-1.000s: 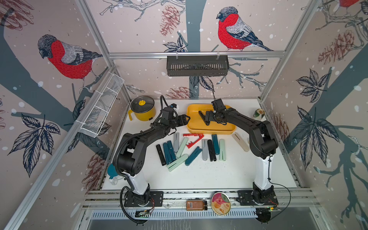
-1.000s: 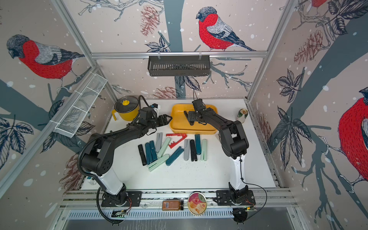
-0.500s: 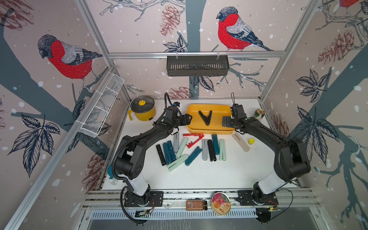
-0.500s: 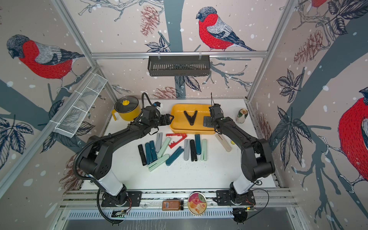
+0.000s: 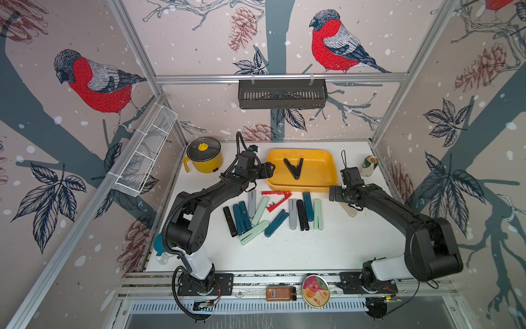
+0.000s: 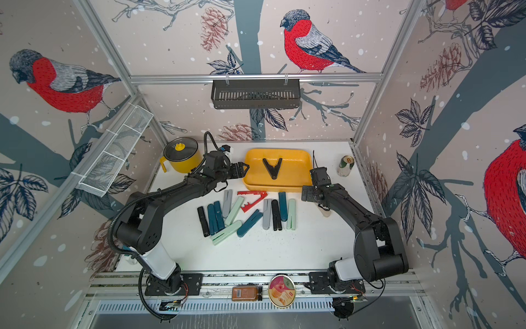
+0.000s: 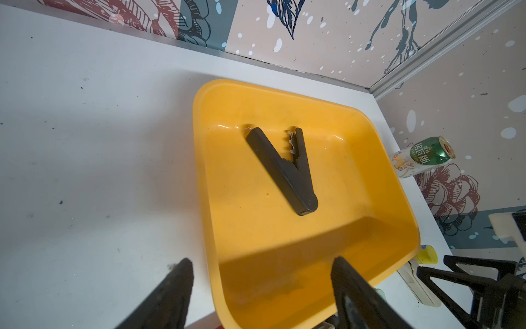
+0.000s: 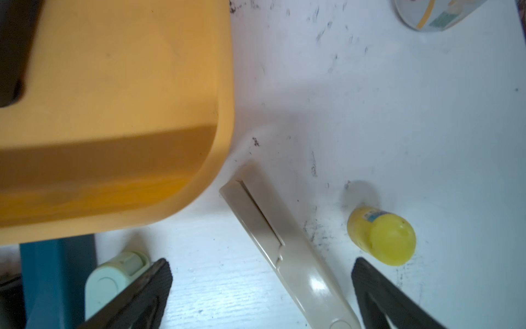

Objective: Put the pruning pliers into the storage box
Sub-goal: Pick up the pruning pliers from the center of the board.

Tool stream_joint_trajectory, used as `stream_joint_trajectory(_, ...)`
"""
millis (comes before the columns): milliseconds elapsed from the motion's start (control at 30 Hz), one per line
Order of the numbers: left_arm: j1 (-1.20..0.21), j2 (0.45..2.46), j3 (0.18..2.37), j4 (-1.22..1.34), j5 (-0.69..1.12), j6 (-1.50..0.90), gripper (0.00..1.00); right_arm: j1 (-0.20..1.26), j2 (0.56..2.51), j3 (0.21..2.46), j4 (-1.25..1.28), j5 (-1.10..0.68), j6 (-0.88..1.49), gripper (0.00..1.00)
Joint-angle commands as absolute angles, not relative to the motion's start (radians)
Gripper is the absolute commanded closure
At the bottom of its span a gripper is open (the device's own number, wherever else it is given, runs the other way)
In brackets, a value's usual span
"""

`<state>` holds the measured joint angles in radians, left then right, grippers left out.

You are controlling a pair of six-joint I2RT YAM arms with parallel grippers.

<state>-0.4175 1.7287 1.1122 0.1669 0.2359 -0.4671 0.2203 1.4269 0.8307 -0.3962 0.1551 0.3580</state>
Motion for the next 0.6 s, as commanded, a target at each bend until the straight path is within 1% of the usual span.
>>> stream_joint_trajectory(0,-0.417,1.727,1.112,0.156,0.243,-0.456,0.23,0.202,1.43,0.807,-0.379,0.107,0.394,0.0)
stream_joint_trajectory(300,-0.417,1.732,1.108,0.156,0.244,-0.456,0.23,0.189,1.5,0.789,-0.324,0.035,0.389,0.01)
stream_joint_trajectory(433,-0.417,1.739,1.106,0.155,0.247,-0.457,0.23,0.209,1.508,0.783,-0.319,-0.005,0.397,0.05)
stream_joint_trajectory(567,-0.417,1.746,1.109,0.155,0.254,-0.461,0.23,0.246,1.509,0.776,-0.324,-0.002,0.411,0.09)
